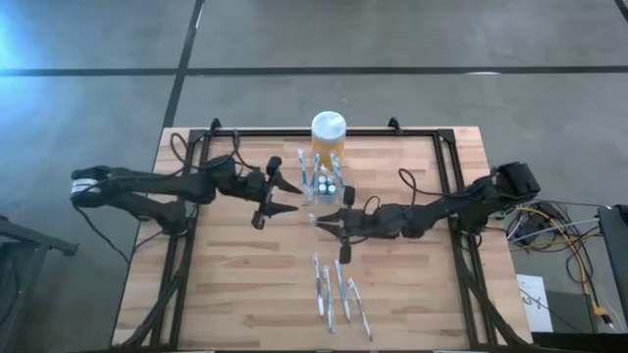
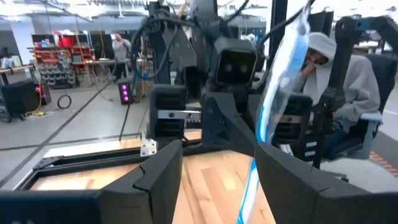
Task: Pick & Place toothbrushing station
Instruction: Put the blue toothbrush into the transparent organizer
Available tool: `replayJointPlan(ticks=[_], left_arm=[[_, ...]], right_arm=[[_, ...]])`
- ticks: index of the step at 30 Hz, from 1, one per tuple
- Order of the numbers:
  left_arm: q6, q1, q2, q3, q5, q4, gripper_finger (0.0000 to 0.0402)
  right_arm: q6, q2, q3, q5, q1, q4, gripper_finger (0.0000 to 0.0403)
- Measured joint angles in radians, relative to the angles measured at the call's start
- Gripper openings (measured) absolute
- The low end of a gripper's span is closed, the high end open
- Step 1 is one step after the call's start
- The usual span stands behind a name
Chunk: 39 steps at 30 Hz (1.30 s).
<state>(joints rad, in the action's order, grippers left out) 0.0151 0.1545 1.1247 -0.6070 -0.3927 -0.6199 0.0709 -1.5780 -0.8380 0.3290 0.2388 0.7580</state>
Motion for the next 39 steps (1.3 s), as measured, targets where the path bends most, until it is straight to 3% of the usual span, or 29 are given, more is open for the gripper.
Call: replayJointPlan(ticks=[14,39], left_arm=[[0.017,-0.057,0.107,-0.095,-0.037,-0.004,0.0207],[0.034,-0.094,0.110,-0.095,-0.035,0.001,0.0207]], right_arm=[[-0.019,-0.041,-0.063,0.002,-0.028,-0.053,0.0015],[-0.019,-0.037,-0.072,0.006,-0.035,-0.044,0.0015]])
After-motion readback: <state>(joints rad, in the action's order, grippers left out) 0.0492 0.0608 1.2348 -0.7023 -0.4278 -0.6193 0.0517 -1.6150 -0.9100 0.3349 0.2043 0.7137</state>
